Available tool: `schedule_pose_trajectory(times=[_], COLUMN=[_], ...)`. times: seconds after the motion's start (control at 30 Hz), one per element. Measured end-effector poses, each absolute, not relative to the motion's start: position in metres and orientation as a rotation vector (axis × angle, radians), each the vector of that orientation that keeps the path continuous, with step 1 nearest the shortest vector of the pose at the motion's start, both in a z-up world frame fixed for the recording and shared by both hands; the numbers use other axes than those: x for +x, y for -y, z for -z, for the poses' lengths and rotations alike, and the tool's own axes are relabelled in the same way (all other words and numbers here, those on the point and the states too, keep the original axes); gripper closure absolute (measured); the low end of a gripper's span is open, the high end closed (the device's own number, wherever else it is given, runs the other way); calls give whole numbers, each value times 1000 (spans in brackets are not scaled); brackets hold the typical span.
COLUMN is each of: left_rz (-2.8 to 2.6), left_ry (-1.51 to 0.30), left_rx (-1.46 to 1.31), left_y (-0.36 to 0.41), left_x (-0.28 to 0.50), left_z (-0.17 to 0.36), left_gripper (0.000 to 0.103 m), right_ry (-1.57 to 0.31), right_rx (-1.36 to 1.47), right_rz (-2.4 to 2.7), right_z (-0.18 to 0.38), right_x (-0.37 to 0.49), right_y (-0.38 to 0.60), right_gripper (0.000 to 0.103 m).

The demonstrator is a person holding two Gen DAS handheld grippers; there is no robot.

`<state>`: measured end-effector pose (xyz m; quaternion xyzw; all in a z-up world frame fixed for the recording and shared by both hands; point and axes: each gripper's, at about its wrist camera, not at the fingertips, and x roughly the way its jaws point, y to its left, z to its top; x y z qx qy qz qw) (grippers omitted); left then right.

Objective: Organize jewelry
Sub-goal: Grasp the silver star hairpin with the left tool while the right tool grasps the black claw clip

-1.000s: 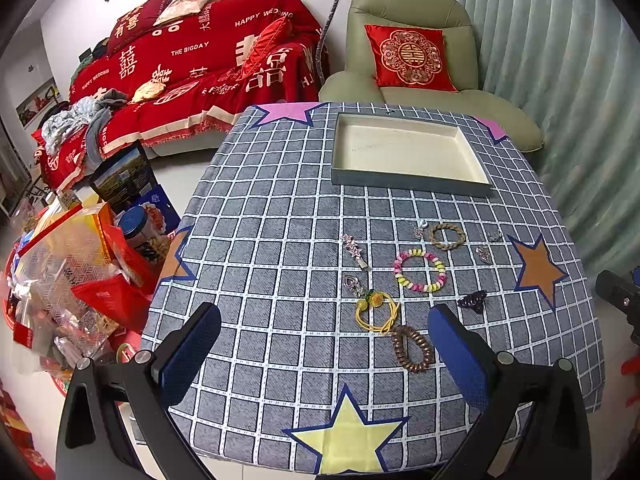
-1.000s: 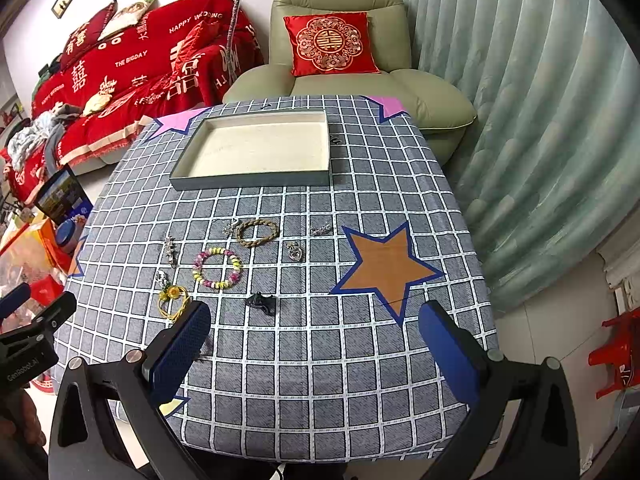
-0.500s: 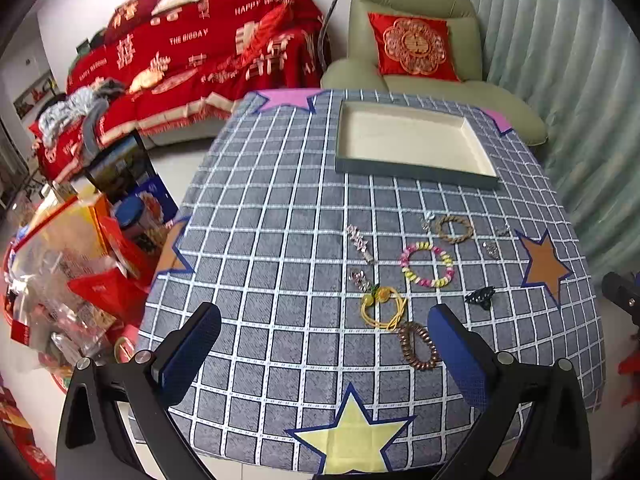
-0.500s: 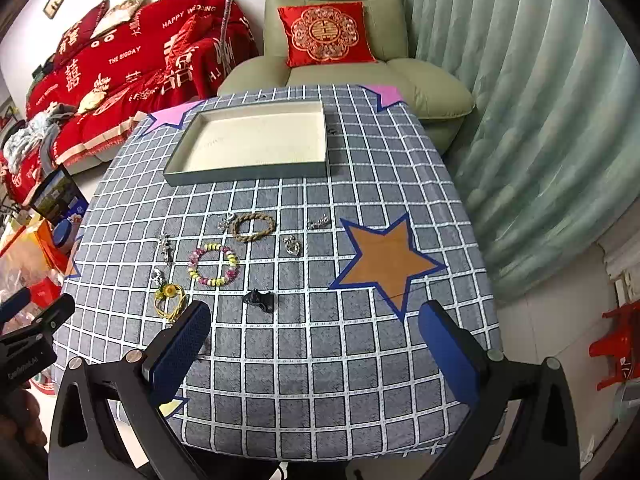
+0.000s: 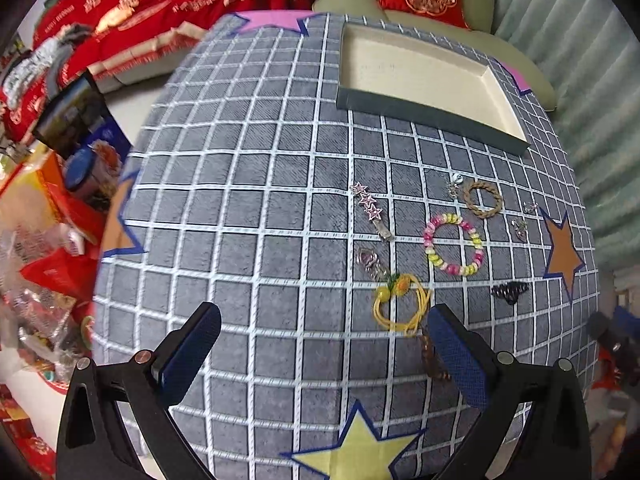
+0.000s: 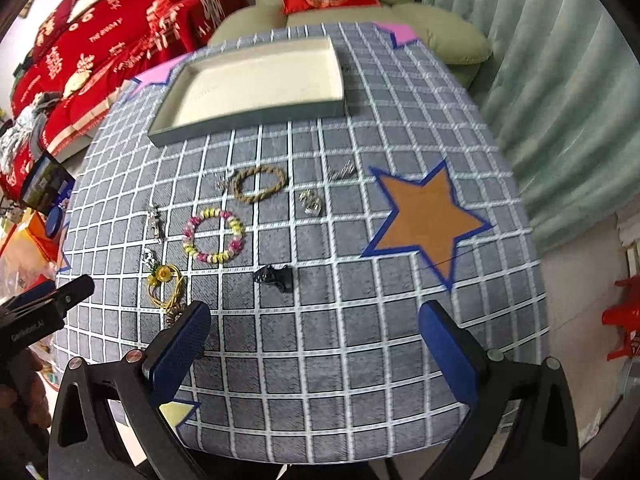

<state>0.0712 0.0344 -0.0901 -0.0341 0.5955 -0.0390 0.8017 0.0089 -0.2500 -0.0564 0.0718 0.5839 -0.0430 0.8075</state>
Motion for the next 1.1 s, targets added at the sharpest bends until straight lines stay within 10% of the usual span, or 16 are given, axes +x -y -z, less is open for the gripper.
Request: schedule_pose_trajectory(times=[0.73, 0.93, 1.1], left_rz=[156, 164, 168], left_ry=[-1337, -1346, -1327], left_rx=[-90, -43, 23], left_y=[-4, 5, 11], left_x=[154, 163, 166], left_z=[153, 161, 160], left_gripper=[12, 27, 62], right_ry=[-1362, -1407, -1407], right_rx=[263, 254, 172], right_rz=[82, 91, 91], right_z=[138, 152, 151], right_x=[58, 67, 68], right_y=[228, 220, 210], right_gripper=[17, 41, 67])
